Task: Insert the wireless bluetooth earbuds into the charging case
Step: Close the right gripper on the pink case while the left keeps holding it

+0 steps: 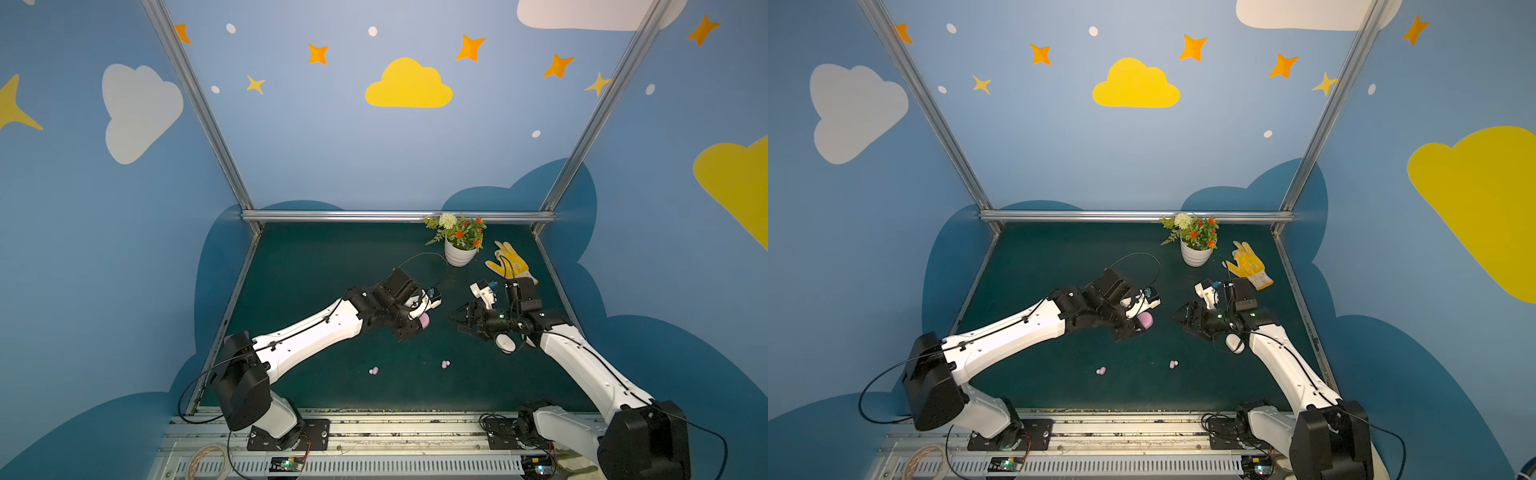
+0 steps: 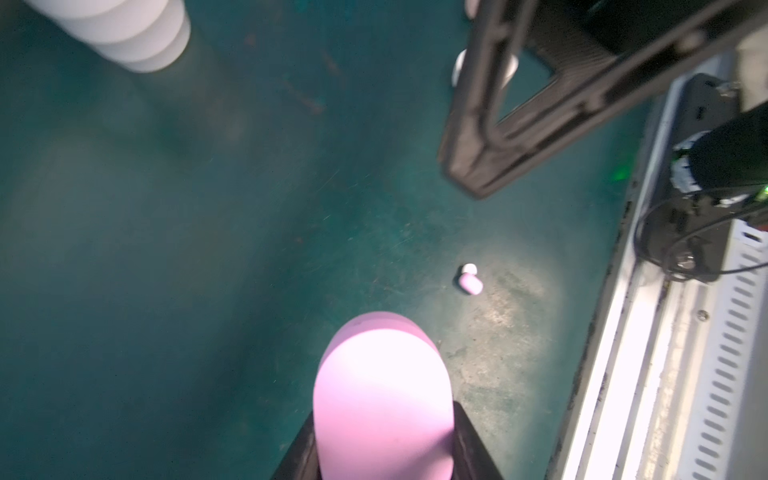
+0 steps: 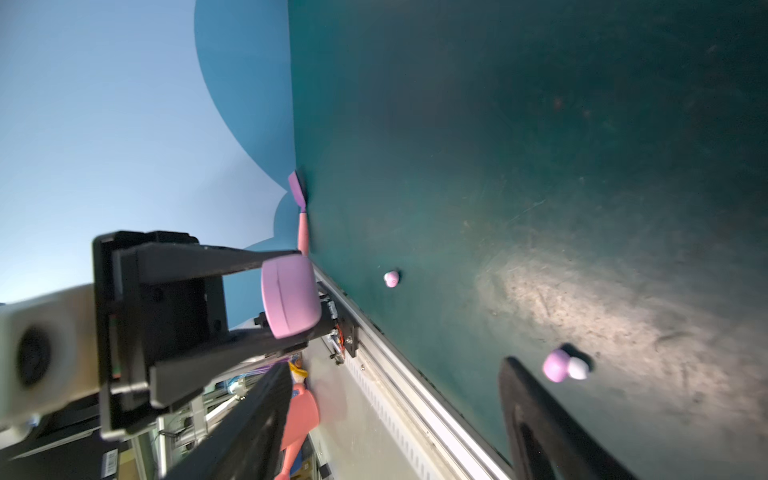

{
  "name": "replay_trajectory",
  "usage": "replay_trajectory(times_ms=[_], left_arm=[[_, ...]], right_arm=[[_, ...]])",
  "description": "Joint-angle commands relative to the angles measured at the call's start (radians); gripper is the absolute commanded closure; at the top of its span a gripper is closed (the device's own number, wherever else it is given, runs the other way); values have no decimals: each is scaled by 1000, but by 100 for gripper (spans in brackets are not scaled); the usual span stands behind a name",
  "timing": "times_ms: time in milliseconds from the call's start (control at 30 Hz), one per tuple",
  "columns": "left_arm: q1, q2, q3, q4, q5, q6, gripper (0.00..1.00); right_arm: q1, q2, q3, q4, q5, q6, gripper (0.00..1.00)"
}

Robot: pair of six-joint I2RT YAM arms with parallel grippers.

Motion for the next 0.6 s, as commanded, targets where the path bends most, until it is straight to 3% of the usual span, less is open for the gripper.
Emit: replay_trajectory(times_ms=[0,300,567], left_arm=[[-19,4,13,8,37,28,82],[-67,9,26,-11,42,53,82],[-76,-5,24,-10,46,65,82]], right_arm=[[4,-10,-14,87,-92,27,28],[39,-2,-6,81,-191,6,31],[91,43,16,45,-230,-30,43]])
